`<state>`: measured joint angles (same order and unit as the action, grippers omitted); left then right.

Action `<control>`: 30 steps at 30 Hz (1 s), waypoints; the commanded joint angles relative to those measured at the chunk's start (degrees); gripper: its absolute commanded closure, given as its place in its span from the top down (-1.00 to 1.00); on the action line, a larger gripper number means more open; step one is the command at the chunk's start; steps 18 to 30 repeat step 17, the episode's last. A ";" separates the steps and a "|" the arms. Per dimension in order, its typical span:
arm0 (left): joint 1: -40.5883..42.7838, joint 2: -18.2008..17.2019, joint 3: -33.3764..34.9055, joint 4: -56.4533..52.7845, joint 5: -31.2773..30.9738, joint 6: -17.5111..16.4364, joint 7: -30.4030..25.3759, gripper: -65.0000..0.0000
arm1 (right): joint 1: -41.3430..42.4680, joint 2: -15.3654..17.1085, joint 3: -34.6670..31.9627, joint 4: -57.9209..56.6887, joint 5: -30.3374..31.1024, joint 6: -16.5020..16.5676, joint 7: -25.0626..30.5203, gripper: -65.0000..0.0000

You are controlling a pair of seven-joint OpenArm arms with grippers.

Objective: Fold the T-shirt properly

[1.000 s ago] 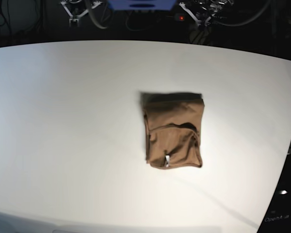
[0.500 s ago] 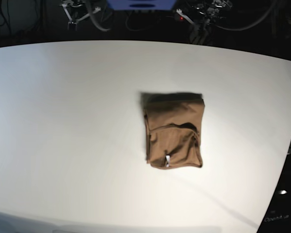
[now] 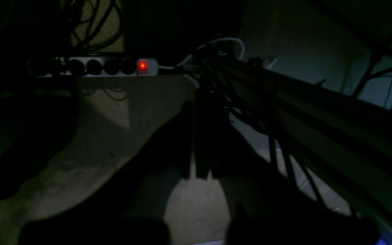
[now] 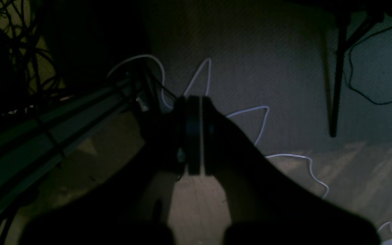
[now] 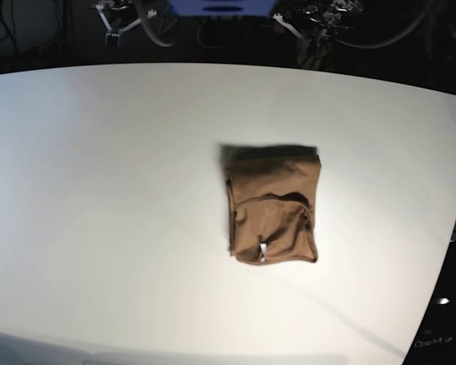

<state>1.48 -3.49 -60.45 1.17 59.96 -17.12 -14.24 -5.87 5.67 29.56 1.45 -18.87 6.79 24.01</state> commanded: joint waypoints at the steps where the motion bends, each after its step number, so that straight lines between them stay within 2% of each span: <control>1: -0.20 -0.16 0.01 0.11 -0.14 -0.33 -0.66 -0.93 | -0.15 0.17 0.11 0.00 0.37 -0.15 0.56 -0.97; 30: -0.20 1.16 0.09 0.19 0.21 -0.33 -0.75 -0.93 | -0.07 0.44 0.02 0.26 0.19 -0.15 0.56 -0.97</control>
